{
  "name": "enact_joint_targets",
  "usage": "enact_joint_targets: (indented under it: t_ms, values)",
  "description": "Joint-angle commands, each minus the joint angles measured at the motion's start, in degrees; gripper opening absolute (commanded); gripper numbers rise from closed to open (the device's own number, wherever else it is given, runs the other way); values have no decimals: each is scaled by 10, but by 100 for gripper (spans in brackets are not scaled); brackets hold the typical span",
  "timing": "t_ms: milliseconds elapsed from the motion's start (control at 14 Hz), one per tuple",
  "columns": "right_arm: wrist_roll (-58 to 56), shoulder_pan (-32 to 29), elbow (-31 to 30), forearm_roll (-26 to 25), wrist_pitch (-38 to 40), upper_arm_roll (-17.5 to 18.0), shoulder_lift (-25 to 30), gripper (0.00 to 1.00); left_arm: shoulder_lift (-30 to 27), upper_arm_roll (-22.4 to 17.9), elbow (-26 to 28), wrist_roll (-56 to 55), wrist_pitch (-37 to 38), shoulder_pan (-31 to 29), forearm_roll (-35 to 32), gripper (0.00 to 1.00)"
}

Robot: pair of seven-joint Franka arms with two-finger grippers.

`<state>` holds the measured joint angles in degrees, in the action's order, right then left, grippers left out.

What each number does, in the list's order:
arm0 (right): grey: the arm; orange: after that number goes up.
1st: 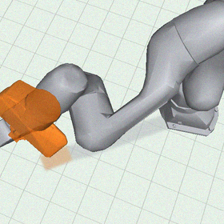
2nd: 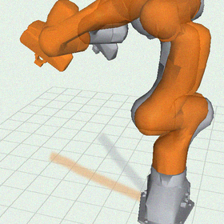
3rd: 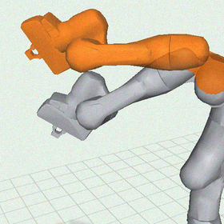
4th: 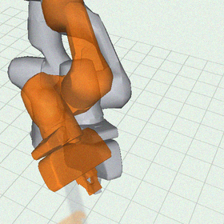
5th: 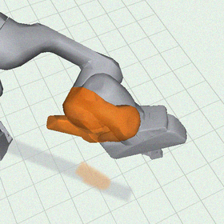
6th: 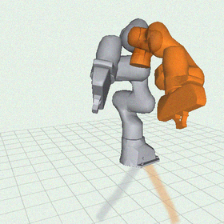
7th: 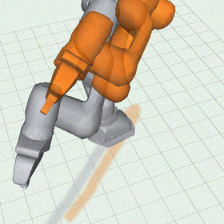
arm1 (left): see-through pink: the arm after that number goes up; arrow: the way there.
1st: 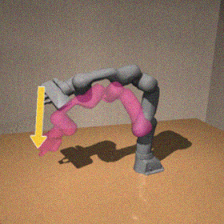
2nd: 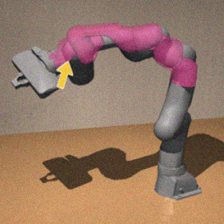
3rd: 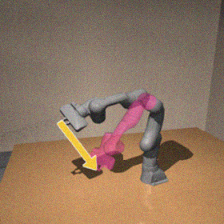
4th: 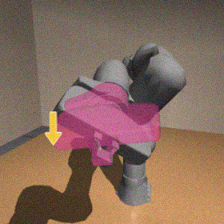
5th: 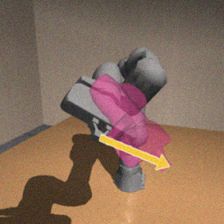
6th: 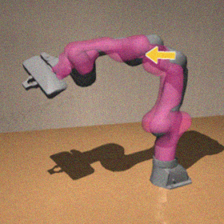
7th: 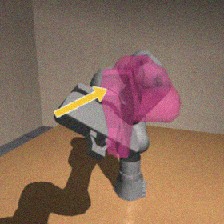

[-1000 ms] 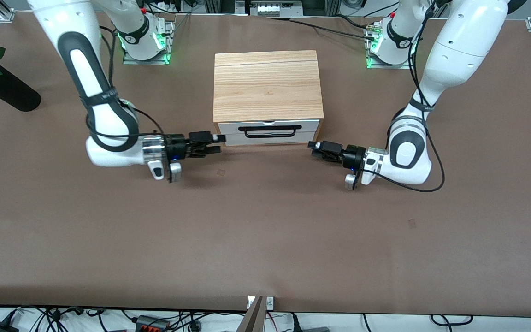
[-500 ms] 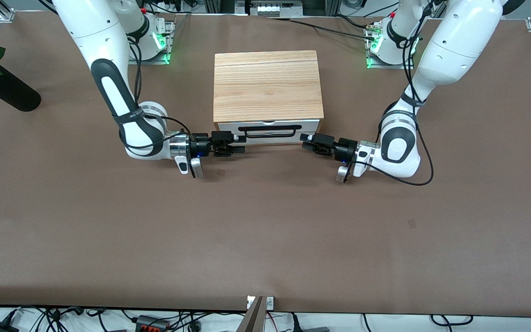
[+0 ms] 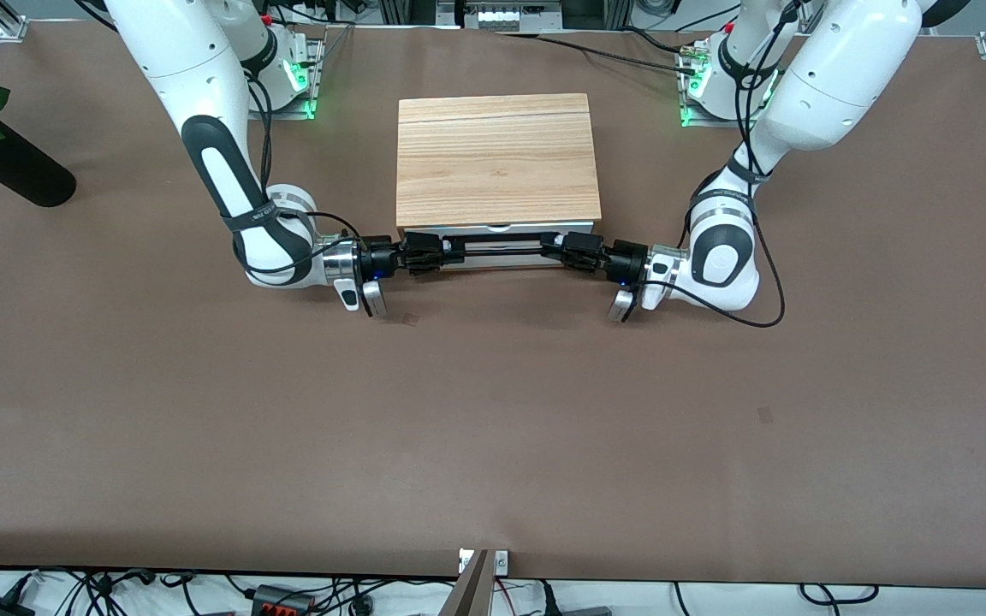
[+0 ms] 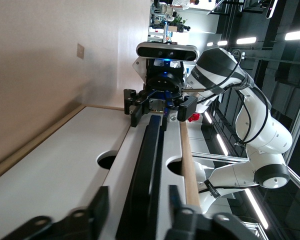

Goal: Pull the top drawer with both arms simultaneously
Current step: 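Close both grippers on the ends of the black drawer handle, then pull the handle with both grippers to slide the drawer out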

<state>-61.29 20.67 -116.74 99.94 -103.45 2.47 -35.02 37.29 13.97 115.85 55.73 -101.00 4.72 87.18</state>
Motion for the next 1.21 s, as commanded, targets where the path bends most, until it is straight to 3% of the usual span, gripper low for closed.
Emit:
enact_joint_targets:
  t_ms: [0, 143, 357, 643, 1143]
  values:
    - [-15, 10, -11, 14, 6, -2, 8, 29, -20, 4, 32, 18, -5, -4, 26, 35]
    - [-16, 9, -10, 13, 6, -2, 8, 27, -20, 4, 33, 18, -5, -3, 29, 25]
    - [-16, 9, -9, 14, 8, -2, 10, 14, -20, 4, 32, 18, -6, -3, 34, 14]
    - [-30, 6, -8, 14, 9, -2, 11, 12, -16, 4, 16, 17, -7, -5, 47, 10]
    - [-21, -5, 34, 12, 8, -5, -6, 12, 30, -7, -83, 2, -8, -5, 48, 9]
